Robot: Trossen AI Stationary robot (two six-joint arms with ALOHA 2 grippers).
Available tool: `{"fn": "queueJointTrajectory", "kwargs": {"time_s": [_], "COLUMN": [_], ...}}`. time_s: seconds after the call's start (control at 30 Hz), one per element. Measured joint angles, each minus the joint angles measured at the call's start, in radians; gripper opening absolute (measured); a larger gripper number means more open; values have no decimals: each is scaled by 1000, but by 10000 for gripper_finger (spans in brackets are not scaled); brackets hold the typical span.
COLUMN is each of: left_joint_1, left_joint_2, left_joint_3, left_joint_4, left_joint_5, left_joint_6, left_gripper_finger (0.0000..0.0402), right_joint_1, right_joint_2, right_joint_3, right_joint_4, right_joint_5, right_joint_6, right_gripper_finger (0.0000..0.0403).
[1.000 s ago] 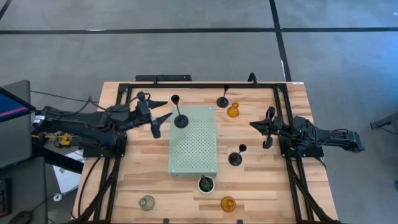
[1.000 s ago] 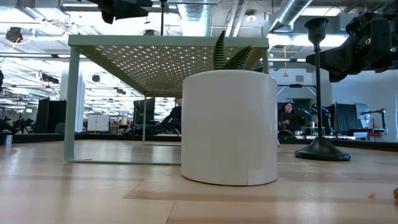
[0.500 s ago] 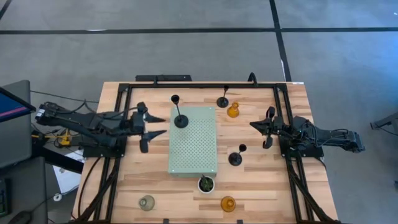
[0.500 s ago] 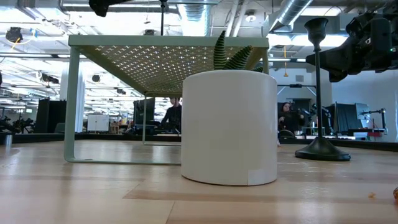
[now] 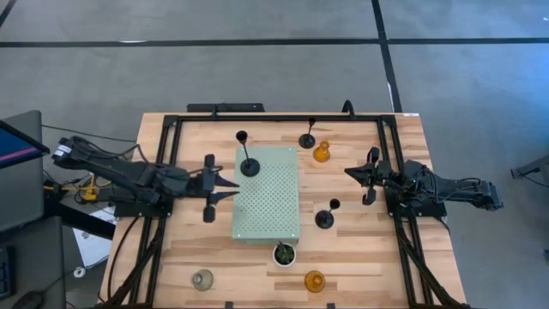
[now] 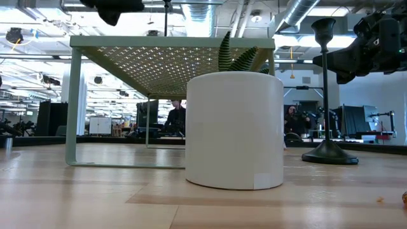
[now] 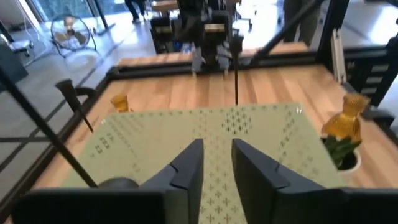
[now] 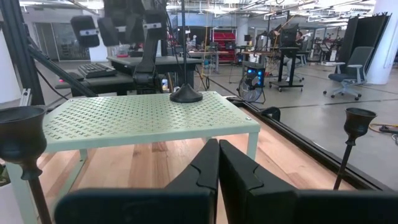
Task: Pick & Place candle stick holders
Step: Put the bottom black candle holder on the shelf
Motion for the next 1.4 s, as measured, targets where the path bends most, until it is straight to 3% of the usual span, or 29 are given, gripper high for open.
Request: {"fn": "queueJointTrajectory", "kwargs": {"time_s": [0.57, 1.07, 1.4], "left_joint_1": [-42, -42, -34], "left_joint_2": [81, 81, 80], "left_joint_3": [0, 0, 0], "left_joint_4": [1, 1, 25], "left_joint_5": [1, 0, -1], "left_joint_6": [1, 18, -3], "left_gripper_finger": [8, 6, 8], "right_joint_1": [-2, -27, -57], "right_joint_2": [0, 0, 0], "right_joint_3": [0, 0, 0], "right_joint_4": [0, 0, 11], "right_joint_5": [0, 3, 79], "right_joint_6": [-2, -2, 2], "right_gripper_finger": [0, 0, 0]}}
